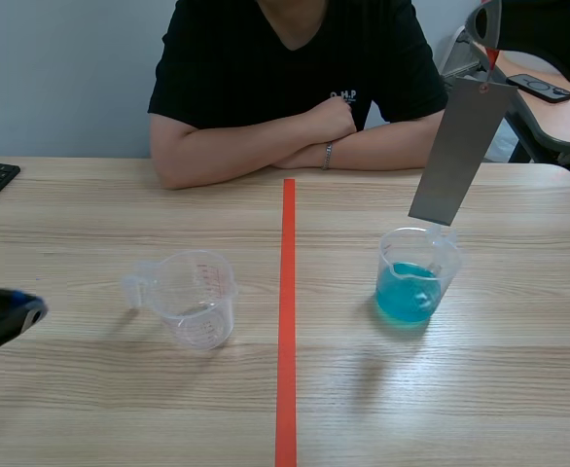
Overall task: Do the redox reaction experiment.
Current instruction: 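Lower the plate into the blue solution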
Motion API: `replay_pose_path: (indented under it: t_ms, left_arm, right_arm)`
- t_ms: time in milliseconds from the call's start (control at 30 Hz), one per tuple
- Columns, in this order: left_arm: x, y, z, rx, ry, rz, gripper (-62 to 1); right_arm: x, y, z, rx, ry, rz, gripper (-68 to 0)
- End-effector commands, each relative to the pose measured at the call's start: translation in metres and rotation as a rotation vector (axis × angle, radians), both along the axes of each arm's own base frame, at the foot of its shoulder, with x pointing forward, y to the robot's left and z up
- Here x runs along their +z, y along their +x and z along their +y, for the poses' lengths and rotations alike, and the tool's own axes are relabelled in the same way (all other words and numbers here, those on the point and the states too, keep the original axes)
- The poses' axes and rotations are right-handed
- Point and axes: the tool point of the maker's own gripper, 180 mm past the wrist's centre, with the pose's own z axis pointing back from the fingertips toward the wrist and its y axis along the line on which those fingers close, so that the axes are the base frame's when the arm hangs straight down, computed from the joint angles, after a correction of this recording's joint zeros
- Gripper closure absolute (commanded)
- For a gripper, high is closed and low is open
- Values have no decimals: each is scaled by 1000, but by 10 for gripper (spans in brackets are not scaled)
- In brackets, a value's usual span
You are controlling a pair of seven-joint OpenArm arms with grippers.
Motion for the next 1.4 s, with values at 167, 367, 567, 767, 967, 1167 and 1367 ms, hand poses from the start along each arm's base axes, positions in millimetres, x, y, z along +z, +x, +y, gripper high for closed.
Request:
replay_pose_path:
  t_ms: [167, 367, 567, 767, 967, 1167, 1367]
  left_arm:
    - [-1, -60, 19, 96, 21, -71, -40]
    - [0, -116, 20, 132, 105, -120, -40]
    - [-3, -161, -4, 137, 160, -113, -40]
    - [-1, -183, -13, 165, 165, -95, -40]
    - [-2, -190, -14, 164, 166, -74, -40]
    - [-2, -189, -14, 164, 166, -75, -40]
    - [-2, -189, -14, 164, 165, -76, -40]
  right_arm:
    - [6, -1, -2, -3, -5, -30, -15]
    - [4, -1, -2, -3, -1, -28, -15]
    - [-4, 1, -1, -11, 3, -13, -15]
    - [-17, 8, -7, -42, 5, 10, -15]
    - [-35, 12, -6, -55, 22, 41, -15]
    - [-53, 15, 0, -59, 10, 50, -15]
    - [-75, 19, 0, -79, 0, 66, -15]
